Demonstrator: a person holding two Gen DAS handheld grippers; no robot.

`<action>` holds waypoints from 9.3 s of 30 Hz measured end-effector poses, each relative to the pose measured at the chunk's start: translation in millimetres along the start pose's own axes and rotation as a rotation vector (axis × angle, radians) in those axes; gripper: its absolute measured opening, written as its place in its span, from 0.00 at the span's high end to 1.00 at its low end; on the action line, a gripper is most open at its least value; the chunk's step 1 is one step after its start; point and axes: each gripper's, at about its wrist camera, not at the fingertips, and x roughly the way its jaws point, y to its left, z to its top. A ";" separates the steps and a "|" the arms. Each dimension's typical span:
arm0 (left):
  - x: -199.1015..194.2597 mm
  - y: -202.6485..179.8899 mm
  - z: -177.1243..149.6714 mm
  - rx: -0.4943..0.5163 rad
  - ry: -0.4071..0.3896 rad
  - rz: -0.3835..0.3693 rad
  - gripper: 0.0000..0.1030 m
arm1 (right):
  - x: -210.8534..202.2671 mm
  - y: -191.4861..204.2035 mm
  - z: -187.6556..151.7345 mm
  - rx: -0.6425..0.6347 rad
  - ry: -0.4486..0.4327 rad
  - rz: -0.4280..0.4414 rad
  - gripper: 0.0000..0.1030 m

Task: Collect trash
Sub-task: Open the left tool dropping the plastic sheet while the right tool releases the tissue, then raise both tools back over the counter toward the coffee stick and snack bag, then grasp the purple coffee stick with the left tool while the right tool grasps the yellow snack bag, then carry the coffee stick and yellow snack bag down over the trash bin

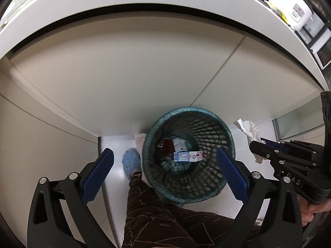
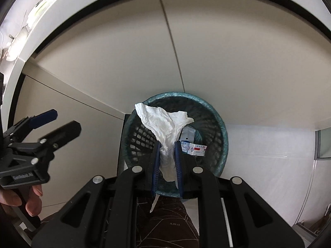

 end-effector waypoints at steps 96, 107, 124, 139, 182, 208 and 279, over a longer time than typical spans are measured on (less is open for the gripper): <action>-96.8 -61.5 242.5 0.103 -0.132 0.027 0.06 | -205.5 -152.3 246.8 0.303 -0.292 -0.248 0.07; -59.6 -59.7 262.7 0.110 -0.027 0.052 0.06 | -161.1 -177.3 284.8 0.344 -0.167 -0.255 0.07; -31.0 -64.8 265.7 0.128 0.054 0.113 0.12 | -130.5 -192.7 299.9 0.406 -0.069 -0.250 0.22; -32.0 -70.4 262.2 0.121 0.064 0.134 0.52 | -123.5 -190.0 294.3 0.397 -0.034 -0.277 0.41; -94.7 -42.8 267.8 0.096 -0.112 0.016 0.83 | -178.4 -159.7 264.9 0.369 -0.181 -0.184 0.73; -130.2 -53.3 219.0 0.097 -0.167 0.023 0.83 | -214.2 -69.0 226.0 0.162 -0.288 -0.162 0.74; -23.7 -24.0 25.8 0.094 -0.047 -0.014 0.83 | -19.5 -14.7 5.4 0.018 -0.024 -0.049 0.75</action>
